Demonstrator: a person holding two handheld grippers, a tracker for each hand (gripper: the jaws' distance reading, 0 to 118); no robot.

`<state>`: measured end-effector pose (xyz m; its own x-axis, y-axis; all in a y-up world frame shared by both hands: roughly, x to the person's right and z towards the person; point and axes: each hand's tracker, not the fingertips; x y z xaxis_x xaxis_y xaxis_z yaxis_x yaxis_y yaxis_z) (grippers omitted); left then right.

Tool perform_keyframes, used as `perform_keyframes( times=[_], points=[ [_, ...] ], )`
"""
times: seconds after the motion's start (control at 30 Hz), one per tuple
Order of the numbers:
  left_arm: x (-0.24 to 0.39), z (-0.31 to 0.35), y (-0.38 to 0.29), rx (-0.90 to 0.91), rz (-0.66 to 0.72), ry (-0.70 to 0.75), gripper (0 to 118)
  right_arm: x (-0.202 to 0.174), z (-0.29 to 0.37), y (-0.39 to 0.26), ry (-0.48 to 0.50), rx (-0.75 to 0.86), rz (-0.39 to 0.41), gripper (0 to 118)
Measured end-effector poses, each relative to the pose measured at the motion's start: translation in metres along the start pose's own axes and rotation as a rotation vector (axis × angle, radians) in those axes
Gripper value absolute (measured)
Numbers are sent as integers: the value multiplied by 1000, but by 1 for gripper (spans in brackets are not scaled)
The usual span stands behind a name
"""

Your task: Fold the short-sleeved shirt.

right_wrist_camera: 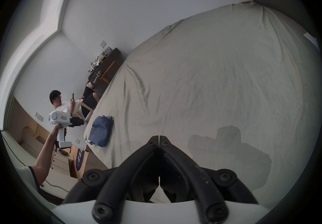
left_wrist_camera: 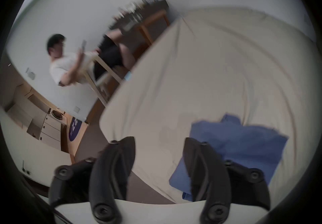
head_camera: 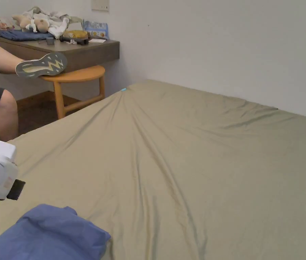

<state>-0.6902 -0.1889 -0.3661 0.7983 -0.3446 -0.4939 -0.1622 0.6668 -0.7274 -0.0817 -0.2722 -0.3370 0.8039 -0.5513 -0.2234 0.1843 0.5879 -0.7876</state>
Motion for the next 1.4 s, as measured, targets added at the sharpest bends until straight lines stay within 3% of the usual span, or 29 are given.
perform_keyframes(
  times=[0.03, 0.07, 0.2, 0.27, 0.37, 0.53, 0.7, 0.97, 1.17, 1.2, 1.23, 1.27, 1.3, 1.37, 1.4],
  points=[
    [1, 21, 1, 35, 22, -75, 25, -1, 6, 1, -2, 28, 15, 1],
    [3, 45, 0, 67, 69, -154, 13, -3, 15, 3, -34, 69, 52, 2],
    [51, 133, -25, 247, 118, -401, 12, -17, 61, 9, -218, 259, 237, 1],
    [90, 176, -44, 393, 57, -413, 1, -20, 85, 12, -294, 336, 299, 1],
    [148, 230, -68, 557, 40, -469, 0, -17, 118, 14, -427, 463, 371, 1],
    [226, 299, -107, 785, -6, -543, 0, -3, 160, 22, -542, 614, 354, 2],
    [256, 319, -129, 798, 76, -779, 0, 11, 187, 17, -596, 679, 356, 2],
    [267, 316, -137, 863, -5, -681, 2, 18, 195, -7, -683, 760, 424, 2],
    [259, 314, -131, 839, 1, -658, 7, 21, 195, -4, -701, 761, 413, 2],
    [258, 313, -131, 834, -5, -651, 10, 21, 195, -4, -698, 764, 404, 5],
    [257, 313, -131, 828, -3, -642, 14, 22, 195, -4, -691, 768, 402, 17],
    [256, 312, -131, 822, 1, -639, 19, 23, 194, -2, -681, 761, 397, 33],
    [255, 311, -131, 816, 11, -637, 29, 25, 194, -1, -668, 742, 394, 62],
    [254, 308, -131, 804, 30, -635, 68, 25, 190, 0, -667, 728, 388, 98],
    [253, 307, -131, 798, 41, -632, 100, 25, 188, 0, -669, 714, 392, 118]
  ],
)
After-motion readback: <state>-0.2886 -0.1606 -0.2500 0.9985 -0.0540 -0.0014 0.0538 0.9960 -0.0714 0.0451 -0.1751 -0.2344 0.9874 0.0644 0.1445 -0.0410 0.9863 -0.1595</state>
